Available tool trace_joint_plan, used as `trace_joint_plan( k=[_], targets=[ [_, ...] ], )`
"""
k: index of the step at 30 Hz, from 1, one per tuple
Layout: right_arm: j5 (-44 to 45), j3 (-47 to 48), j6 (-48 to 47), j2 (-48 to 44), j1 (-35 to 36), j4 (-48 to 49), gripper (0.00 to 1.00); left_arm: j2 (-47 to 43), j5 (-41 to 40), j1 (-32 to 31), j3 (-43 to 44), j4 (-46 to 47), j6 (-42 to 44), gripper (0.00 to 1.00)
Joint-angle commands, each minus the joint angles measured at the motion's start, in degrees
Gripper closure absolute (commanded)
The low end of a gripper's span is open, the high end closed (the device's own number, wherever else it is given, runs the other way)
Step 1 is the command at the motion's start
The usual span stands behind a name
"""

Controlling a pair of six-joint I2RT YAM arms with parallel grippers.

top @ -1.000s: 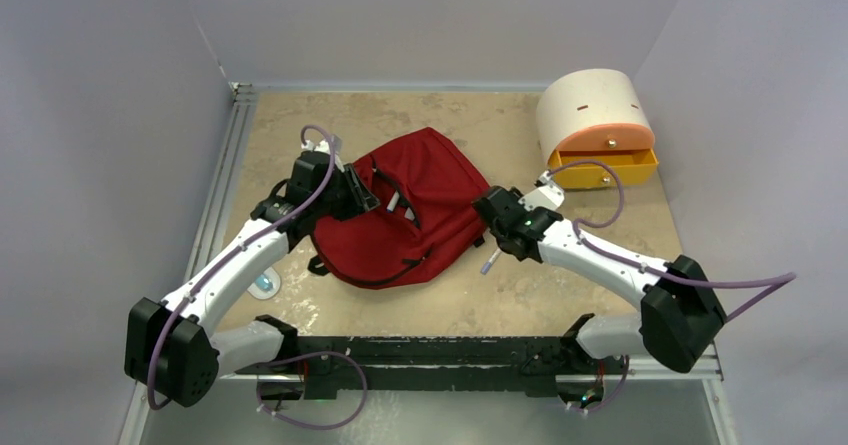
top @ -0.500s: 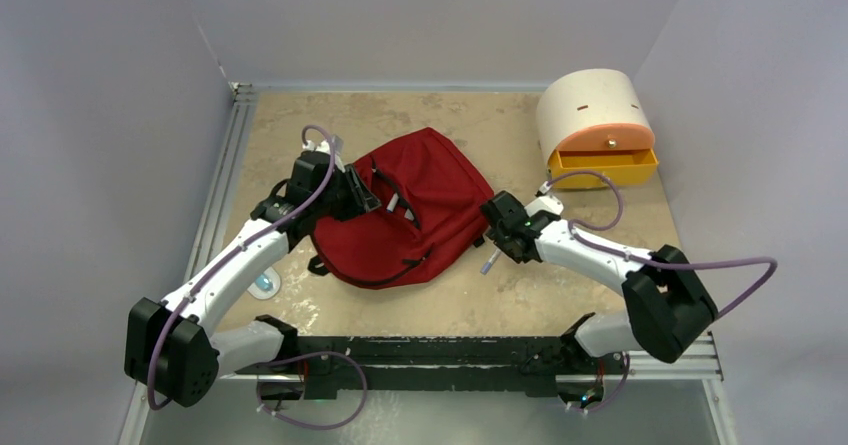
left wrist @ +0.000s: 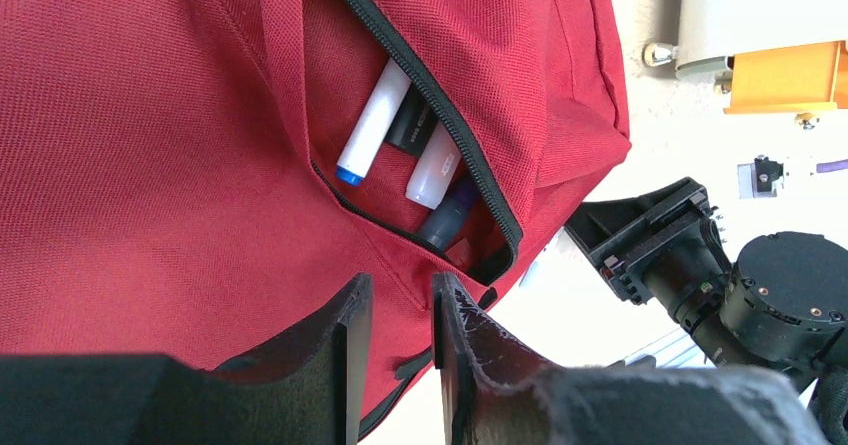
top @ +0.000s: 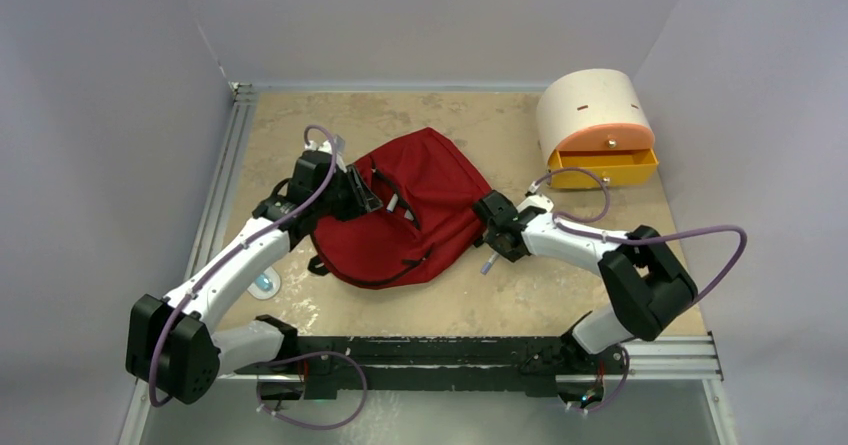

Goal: Pack the student bag
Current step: Pick up the stationery from the center of the board.

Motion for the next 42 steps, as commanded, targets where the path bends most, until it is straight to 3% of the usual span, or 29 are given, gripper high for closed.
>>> trace_joint_plan(
  k=[1, 12, 16, 19, 25, 28, 33, 36, 42],
  targets=[
    [1.52, 2.23, -0.50, 1.65, -0.36, -1.47, 0.58, 0.42, 1.15, 0.30, 1.15, 3.22, -0.32, 0.73],
    [2.23, 2.44, -0.34, 2.54, -0.39, -2.12, 0.76, -0.13, 0.83, 0.33, 0.71, 3.09, -0.54, 0.73],
    [3.52, 2.76, 0.58, 1.05, -0.39, -3.27, 0.86, -0.65, 0.41, 0.28, 0.80, 2.96, -0.55, 0.73],
    [5.73, 3.56, 1.10, -1.25, -0.40, -5.00, 1.00, -1.21, 0.34, 0.27, 0.80, 3.18, -0.55, 0.73],
    [11.61, 6.08, -1.65, -7.73, -0.39, -6.35, 1.00, -1.04, 5.48, 0.33, 0.71, 6.10, 0.53, 0.70],
    [10.85, 7.79, -12.36, -11.91, -0.26, 1.12, 1.00, -0.55, 9.09, 0.29, 0.42, 8.61, 0.76, 0.70],
    [-1.40, 6.86, -28.51, -20.68, -0.23, 23.09, 1.00, -0.46, 13.09, 0.29, 0.07, 13.06, 0.65, 0.70],
    [-8.25, 6.76, -29.98, -22.40, -0.23, 32.49, 1.00, -0.28, 16.33, 0.31, 0.26, 15.66, 0.23, 0.68],
    [-18.41, 13.49, -29.29, -15.28, 0.57, 34.82, 1.00, -0.52, 21.69, 0.31, 0.18, 22.30, -0.87, 0.62]
  ],
)
